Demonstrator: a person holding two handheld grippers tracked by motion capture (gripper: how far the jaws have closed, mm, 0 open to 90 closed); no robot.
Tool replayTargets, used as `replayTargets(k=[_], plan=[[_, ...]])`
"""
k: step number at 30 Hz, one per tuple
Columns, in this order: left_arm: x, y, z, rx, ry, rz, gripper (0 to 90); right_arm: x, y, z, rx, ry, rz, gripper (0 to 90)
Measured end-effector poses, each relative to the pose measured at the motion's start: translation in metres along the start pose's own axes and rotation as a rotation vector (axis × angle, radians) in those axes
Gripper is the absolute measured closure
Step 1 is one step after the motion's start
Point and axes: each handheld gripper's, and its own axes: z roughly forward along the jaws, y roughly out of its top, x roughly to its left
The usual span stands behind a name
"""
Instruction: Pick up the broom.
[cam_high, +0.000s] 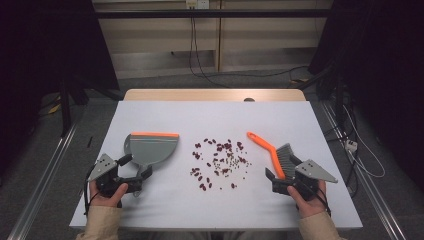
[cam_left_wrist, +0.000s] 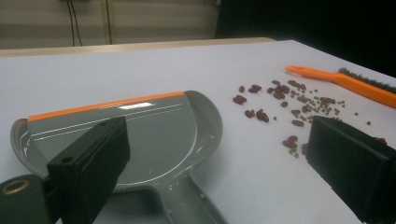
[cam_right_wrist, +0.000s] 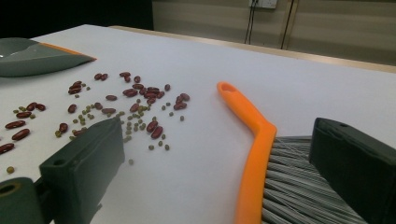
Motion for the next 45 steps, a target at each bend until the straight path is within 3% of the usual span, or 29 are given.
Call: replayTargets(k=[9,15,21,22,23,24,26,29,32,33,35,38,45], plan=[[-0.001,0.001,-0.001,-0.018,-0.003,0.003,6.0,0.001,0.002,0.003,0.012,0.006,0.000,3.6],[-0.002,0.002,0.002,-0.017,-0.013,0.012,6.0,-0.003,0.019,0.008,0.032,-0.002,-0.019,7.7],[-0.002,0.002,0.003,-0.023,-0.018,0.009,6.0,-0.015,0.035,0.025,0.125,-0.006,-0.004,11.8],[-0.001,0.002,0.003,-0.022,-0.016,0.009,6.0,-0.020,0.038,0.034,0.168,0.014,0.015,24.5],[-0.001,0.002,0.003,-0.022,-0.017,0.008,6.0,-0.020,0.038,0.034,0.168,0.014,0.015,24.5],[-0.001,0.002,0.003,-0.022,-0.017,0.008,6.0,-0.026,0.040,0.045,0.207,0.018,0.031,26.4],[-0.001,0.002,0.004,-0.022,-0.019,0.006,6.0,-0.031,0.040,0.055,0.249,0.013,0.014,35.1],[-0.001,0.002,0.005,-0.021,-0.022,0.003,6.0,-0.039,0.040,0.068,0.304,0.017,0.017,39.3],[0.000,0.001,0.005,-0.019,-0.022,0.003,6.0,-0.043,0.041,0.074,0.328,0.022,0.025,41.9],[0.000,0.001,0.005,-0.020,-0.023,0.000,6.0,-0.046,0.044,0.080,0.339,0.034,0.030,49.1],[0.000,0.001,0.005,-0.018,-0.023,0.000,6.0,-0.047,0.045,0.082,0.348,0.040,0.027,51.7],[0.000,0.001,0.005,-0.015,-0.024,0.003,6.0,-0.049,0.050,0.093,0.418,0.047,-0.005,57.7],[0.001,0.001,0.005,-0.006,-0.024,0.007,6.0,-0.052,0.052,0.110,0.522,0.078,-0.045,63.7]])
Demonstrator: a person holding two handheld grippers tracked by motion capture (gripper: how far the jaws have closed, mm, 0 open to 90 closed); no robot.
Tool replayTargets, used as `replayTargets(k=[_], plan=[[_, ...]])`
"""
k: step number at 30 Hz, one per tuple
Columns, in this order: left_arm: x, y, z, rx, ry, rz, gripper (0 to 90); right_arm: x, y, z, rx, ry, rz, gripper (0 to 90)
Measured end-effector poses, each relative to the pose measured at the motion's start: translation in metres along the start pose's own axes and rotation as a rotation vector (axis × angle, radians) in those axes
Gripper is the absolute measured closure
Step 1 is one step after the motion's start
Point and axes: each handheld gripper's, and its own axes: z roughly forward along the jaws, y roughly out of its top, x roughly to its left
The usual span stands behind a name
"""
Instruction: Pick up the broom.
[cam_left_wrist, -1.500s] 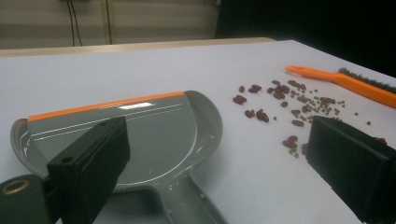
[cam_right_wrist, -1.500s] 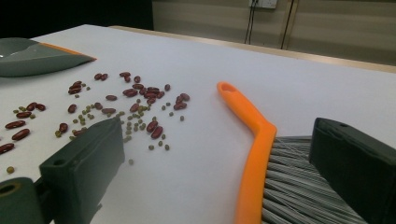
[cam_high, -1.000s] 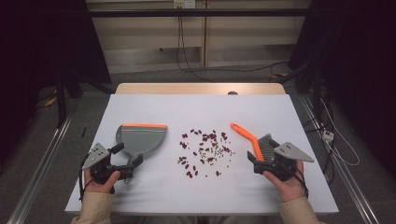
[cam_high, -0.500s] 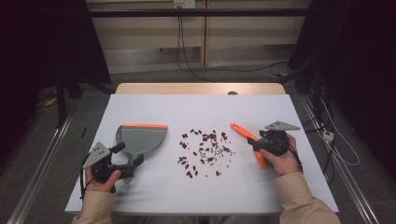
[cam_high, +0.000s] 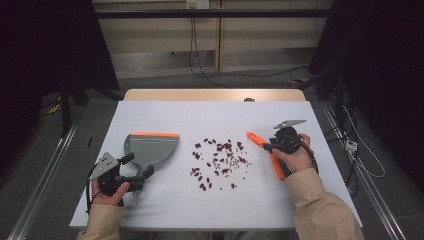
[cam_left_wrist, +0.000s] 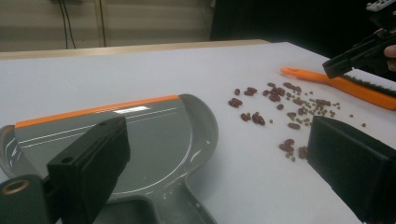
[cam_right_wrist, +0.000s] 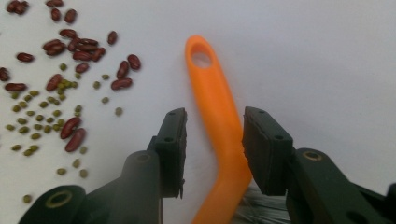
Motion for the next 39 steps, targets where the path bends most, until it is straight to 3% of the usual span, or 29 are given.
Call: replayTargets(k=[6,13,14,17,22,27,29,31,32,34,39], plan=[[0.000,-0.001,0.001,-0.003,-0.001,-0.009,5.9,-0.006,0.007,0.012,0.080,0.023,-0.003,66.1],[0.000,-0.001,0.002,0.007,0.000,-0.002,5.9,-0.009,0.013,0.024,0.156,0.053,-0.055,64.6],[0.000,-0.001,0.002,0.007,0.002,-0.001,5.9,-0.012,0.015,0.026,0.167,0.074,-0.049,65.7],[-0.001,-0.001,0.002,0.008,0.002,0.001,5.9,-0.011,0.018,0.026,0.194,0.074,-0.062,67.9],[-0.002,0.000,0.002,0.004,0.000,0.006,5.9,-0.016,0.019,0.027,0.198,0.102,-0.025,68.9],[-0.003,0.000,0.002,0.000,0.003,0.005,5.9,-0.011,0.021,0.025,0.203,0.071,-0.045,69.2],[-0.003,0.001,0.002,-0.001,0.003,0.010,5.9,-0.012,0.022,0.023,0.182,0.077,-0.040,70.4],[-0.003,0.001,0.001,-0.003,0.004,0.009,6.0,-0.013,0.024,0.014,0.113,0.113,0.005,74.1],[-0.003,0.001,0.002,-0.003,0.003,0.009,6.0,-0.013,0.026,0.010,0.106,0.110,0.001,74.2],[-0.003,0.001,0.002,0.004,0.005,0.013,6.0,-0.011,0.028,0.009,0.122,0.085,-0.031,74.0],[-0.004,0.001,0.002,0.004,0.003,0.013,6.0,-0.016,0.025,0.012,0.136,0.086,-0.019,72.5]])
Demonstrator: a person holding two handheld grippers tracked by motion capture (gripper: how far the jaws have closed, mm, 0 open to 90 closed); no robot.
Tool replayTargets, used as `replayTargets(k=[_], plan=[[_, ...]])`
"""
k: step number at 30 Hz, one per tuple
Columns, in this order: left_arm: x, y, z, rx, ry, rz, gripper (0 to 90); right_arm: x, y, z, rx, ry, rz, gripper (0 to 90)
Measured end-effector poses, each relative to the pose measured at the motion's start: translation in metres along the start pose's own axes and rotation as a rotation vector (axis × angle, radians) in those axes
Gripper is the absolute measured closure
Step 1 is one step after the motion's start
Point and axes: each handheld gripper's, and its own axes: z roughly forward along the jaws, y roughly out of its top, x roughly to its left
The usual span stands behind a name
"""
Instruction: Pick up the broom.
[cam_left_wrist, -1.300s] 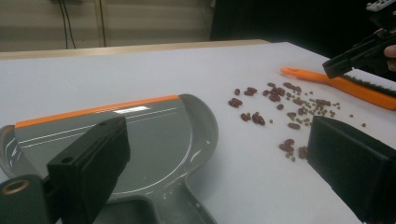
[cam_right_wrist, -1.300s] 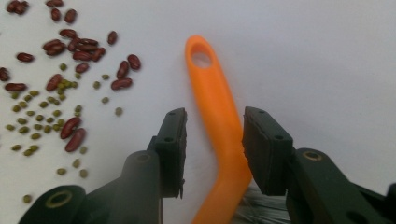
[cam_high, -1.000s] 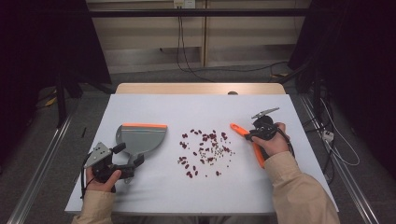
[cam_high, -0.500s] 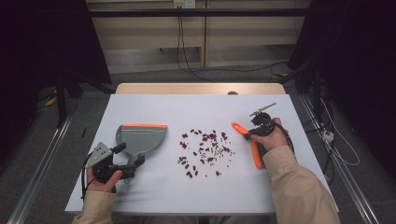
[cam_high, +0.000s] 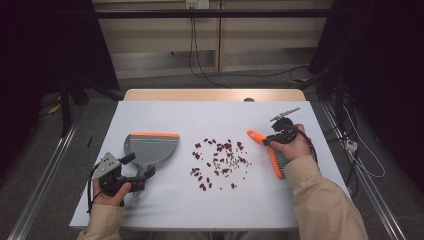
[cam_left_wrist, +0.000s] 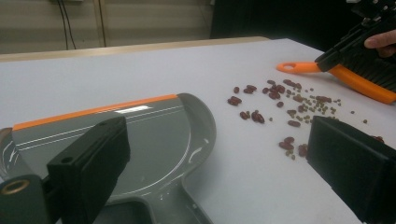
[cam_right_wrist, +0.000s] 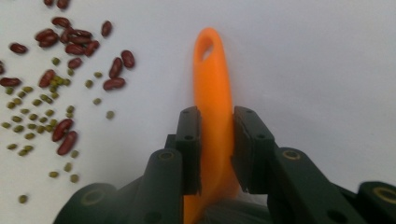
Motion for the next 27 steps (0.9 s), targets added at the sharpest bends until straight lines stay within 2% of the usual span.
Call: replayTargets(k=[2,3,4,6,7,10,11,13,15,17,20,25,27], plan=[[0.000,0.000,0.000,0.002,0.000,-0.003,6.0,0.000,0.000,0.001,0.004,-0.006,-0.019,71.7],[0.000,-0.001,0.001,0.003,0.000,-0.008,6.0,0.001,-0.001,0.005,0.038,-0.035,-0.070,69.9],[0.001,-0.001,0.001,0.007,-0.001,-0.003,6.0,0.001,-0.001,0.005,0.038,-0.035,-0.070,69.9],[0.001,-0.001,0.001,0.006,-0.001,-0.005,5.9,0.003,-0.001,0.010,0.073,-0.067,-0.101,68.9],[0.001,-0.001,0.001,0.006,-0.001,-0.005,6.0,0.003,0.000,0.010,0.072,-0.076,-0.110,68.2],[0.001,-0.001,0.001,0.006,-0.002,-0.008,5.9,-0.001,0.004,0.008,0.082,-0.061,-0.118,68.6],[0.001,-0.001,0.001,0.007,-0.004,-0.008,6.0,-0.002,0.006,0.010,0.130,-0.041,-0.140,66.4],[0.001,-0.001,0.002,0.009,-0.004,-0.008,6.0,-0.003,0.007,0.011,0.151,-0.036,-0.155,68.2],[0.001,-0.002,0.002,0.011,-0.005,-0.007,6.0,-0.003,0.009,0.014,0.180,-0.031,-0.149,68.2],[0.001,-0.002,0.003,0.014,-0.007,-0.010,6.0,-0.005,0.012,0.017,0.199,-0.023,-0.107,69.4],[0.001,-0.002,0.003,0.021,-0.007,0.002,6.0,-0.005,0.016,0.019,0.227,-0.032,-0.111,70.6],[0.000,-0.002,0.001,0.013,0.000,-0.001,6.0,-0.003,0.015,0.018,0.220,-0.042,-0.124,71.0],[0.001,-0.001,0.000,0.013,0.004,0.003,6.0,-0.003,0.014,0.017,0.213,-0.040,-0.101,71.0]])
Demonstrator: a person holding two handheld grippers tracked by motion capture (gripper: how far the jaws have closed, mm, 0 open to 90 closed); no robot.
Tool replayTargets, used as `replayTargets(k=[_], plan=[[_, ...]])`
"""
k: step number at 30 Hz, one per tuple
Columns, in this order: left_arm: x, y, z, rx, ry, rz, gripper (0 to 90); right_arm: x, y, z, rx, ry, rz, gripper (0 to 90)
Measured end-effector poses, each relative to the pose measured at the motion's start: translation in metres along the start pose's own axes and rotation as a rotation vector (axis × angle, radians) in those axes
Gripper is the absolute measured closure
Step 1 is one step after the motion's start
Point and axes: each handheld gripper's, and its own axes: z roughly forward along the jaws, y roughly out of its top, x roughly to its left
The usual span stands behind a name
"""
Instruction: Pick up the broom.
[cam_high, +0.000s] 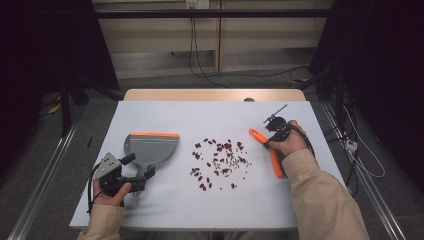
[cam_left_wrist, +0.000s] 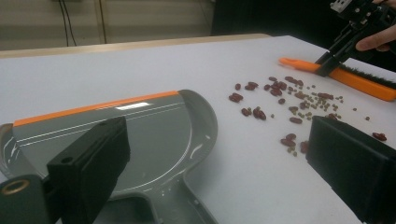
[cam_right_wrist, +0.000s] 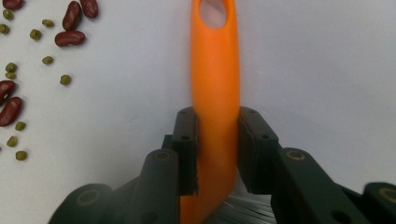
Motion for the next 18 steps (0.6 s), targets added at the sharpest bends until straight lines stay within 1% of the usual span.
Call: replayTargets(k=[1,2,4,7,9,10,11,13,14,17,18], plan=[[0.000,0.000,0.000,-0.002,0.001,0.000,6.0,0.001,0.000,0.000,0.000,-0.007,-0.002,71.0],[0.000,0.000,-0.001,-0.006,0.002,0.000,6.0,0.003,0.001,-0.001,0.005,-0.020,-0.015,71.0],[0.000,0.001,-0.001,-0.008,0.004,-0.001,6.0,0.004,0.000,-0.001,-0.005,-0.029,-0.009,71.0],[-0.001,0.001,-0.002,-0.007,0.005,0.003,6.0,0.002,-0.004,-0.006,-0.046,-0.030,0.010,71.0],[-0.001,0.001,-0.002,-0.008,0.006,0.004,6.1,0.002,-0.008,-0.012,-0.082,-0.030,0.027,71.0],[-0.001,0.001,-0.002,-0.008,0.008,0.004,6.1,0.000,-0.010,-0.016,-0.109,-0.036,0.032,71.0],[-0.001,0.001,-0.002,-0.009,0.007,0.003,6.1,-0.001,-0.012,-0.020,-0.128,-0.026,0.045,71.0],[-0.002,0.001,-0.002,-0.008,0.007,0.005,6.1,-0.003,-0.017,-0.028,-0.175,-0.028,0.071,71.0],[-0.003,0.001,-0.001,-0.016,0.007,-0.003,6.1,-0.005,-0.019,-0.032,-0.202,-0.025,0.078,71.0],[-0.003,0.002,-0.001,-0.016,0.009,0.005,6.3,-0.007,-0.029,-0.046,-0.312,-0.018,0.118,71.0],[-0.004,0.002,-0.001,-0.016,0.010,0.004,6.3,-0.006,-0.033,-0.050,-0.357,-0.017,0.129,71.0]])
